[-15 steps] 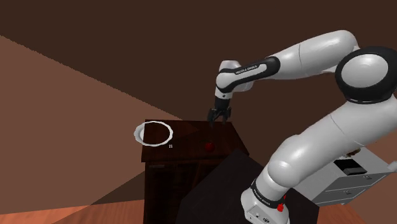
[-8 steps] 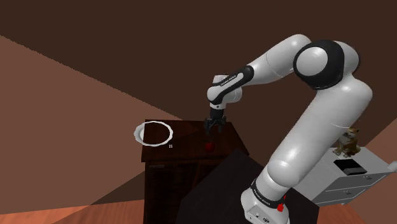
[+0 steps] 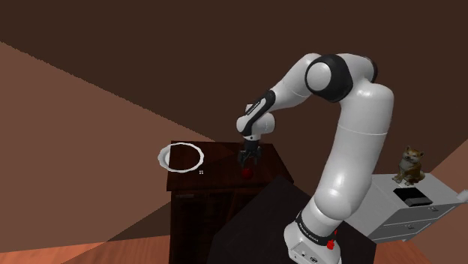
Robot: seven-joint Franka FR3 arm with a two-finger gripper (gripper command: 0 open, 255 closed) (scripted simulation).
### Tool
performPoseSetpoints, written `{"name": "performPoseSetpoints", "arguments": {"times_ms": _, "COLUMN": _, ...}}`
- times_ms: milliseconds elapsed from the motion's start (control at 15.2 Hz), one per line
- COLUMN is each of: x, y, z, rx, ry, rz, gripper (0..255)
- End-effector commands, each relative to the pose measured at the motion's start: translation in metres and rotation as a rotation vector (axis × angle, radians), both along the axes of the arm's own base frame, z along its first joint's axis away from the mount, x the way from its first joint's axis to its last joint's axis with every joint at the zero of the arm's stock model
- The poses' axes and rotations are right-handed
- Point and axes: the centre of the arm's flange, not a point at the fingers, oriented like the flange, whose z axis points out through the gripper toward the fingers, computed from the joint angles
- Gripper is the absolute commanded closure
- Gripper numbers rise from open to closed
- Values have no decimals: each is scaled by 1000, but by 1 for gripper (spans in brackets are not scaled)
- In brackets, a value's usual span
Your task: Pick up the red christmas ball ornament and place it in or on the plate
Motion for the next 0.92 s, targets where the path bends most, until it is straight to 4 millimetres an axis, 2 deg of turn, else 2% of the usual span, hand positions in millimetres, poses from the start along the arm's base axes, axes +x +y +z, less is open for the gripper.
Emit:
{"name": "performPoseSetpoints", "arguments": {"times_ms": 0, "x": -3, "y": -2, "z": -13, "rx": 0, "ry": 1, "rz": 0, "gripper": 0}}
{"name": "performPoseSetpoints", "arguments": {"times_ms": 330, "x": -10, "y": 1, "z": -36, "rx": 0, "ry": 1, "rz": 0, "gripper": 0}}
{"name": "performPoseSetpoints", "arguments": {"times_ms": 792, "x": -10, "y": 1, "z": -36, "rx": 0, "ry": 1, "rz": 0, "gripper": 0}}
{"name": "performPoseSetpoints", "arguments": {"times_ms": 858, "x": -10, "y": 1, "z": -36, "rx": 0, "ry": 1, "rz": 0, "gripper": 255}}
